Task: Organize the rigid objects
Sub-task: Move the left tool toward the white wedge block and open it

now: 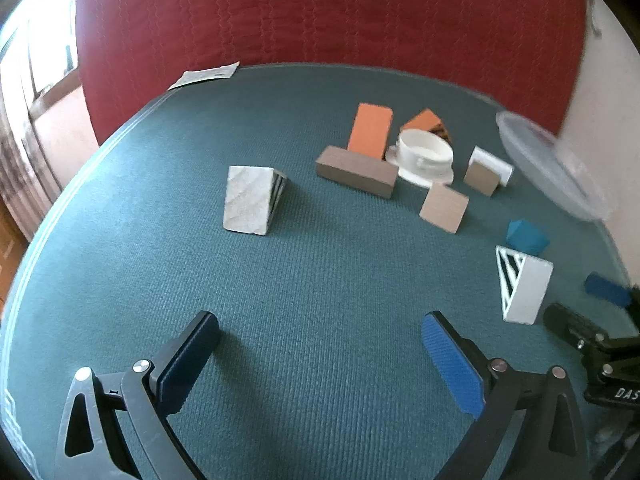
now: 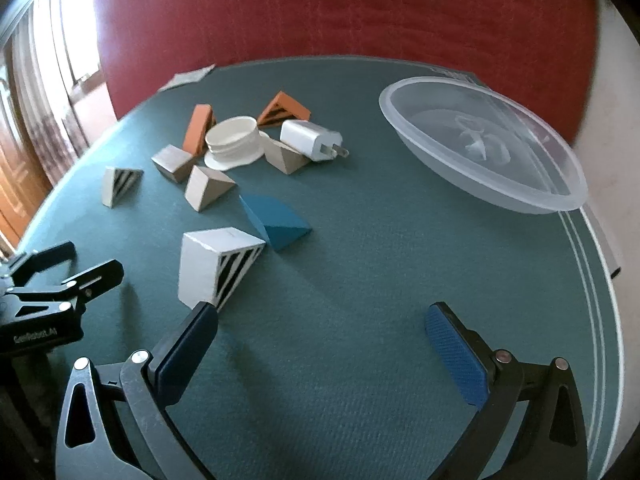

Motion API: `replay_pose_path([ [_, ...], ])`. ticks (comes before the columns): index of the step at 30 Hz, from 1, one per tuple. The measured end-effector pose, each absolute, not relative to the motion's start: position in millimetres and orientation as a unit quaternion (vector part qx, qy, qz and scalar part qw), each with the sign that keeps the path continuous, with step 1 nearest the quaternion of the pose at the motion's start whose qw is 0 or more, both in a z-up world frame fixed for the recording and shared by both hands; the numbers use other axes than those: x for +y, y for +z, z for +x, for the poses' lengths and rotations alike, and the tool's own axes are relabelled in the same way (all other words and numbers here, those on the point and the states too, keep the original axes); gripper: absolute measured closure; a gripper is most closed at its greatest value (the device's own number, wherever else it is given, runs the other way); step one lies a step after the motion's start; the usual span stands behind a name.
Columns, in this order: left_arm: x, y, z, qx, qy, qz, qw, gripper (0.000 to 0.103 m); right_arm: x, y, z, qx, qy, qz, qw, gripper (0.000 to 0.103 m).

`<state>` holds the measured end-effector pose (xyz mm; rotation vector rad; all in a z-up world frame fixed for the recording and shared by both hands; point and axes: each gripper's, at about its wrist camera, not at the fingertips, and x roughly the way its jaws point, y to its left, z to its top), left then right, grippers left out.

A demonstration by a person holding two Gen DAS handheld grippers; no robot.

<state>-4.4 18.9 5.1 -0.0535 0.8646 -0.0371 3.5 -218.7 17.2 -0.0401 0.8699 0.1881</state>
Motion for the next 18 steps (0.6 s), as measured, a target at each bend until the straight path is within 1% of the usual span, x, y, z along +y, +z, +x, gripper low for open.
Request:
replay_pose_path([
  [4, 37.6, 11.2, -7.5, 0.397, -0.010, -0.070, 0.915, 0.000, -219.7, 19.1, 1.7, 0.416, 0.100, -0.006, 0.904, 0.000],
  [9, 54.7, 11.7, -1.9, 0.395, -0.011, -0.112, 0.912, 0.001, -220.8, 19.1, 0.8, 0.414, 0.102, 0.000, 0.904, 0.000],
  [11, 53.2, 13.1, -1.7, 0.394, -0.007, -0.106, 0.913, 0.001, -222.5, 19.4, 0.7, 0.414, 0.102, 0.003, 0.905, 0.000],
  [15, 41.4, 23.1, 6.9, 0.388, 0.019, -0.043, 0.920, 0.003, -224.1, 20.5, 1.3, 0.413, 0.099, 0.004, 0.906, 0.002],
  [18, 43.6, 29.8, 19.2, 0.388, 0.023, -0.035, 0.921, 0.003, -224.3, 20.3, 1.3, 0.412, 0.099, 0.005, 0.906, 0.003],
])
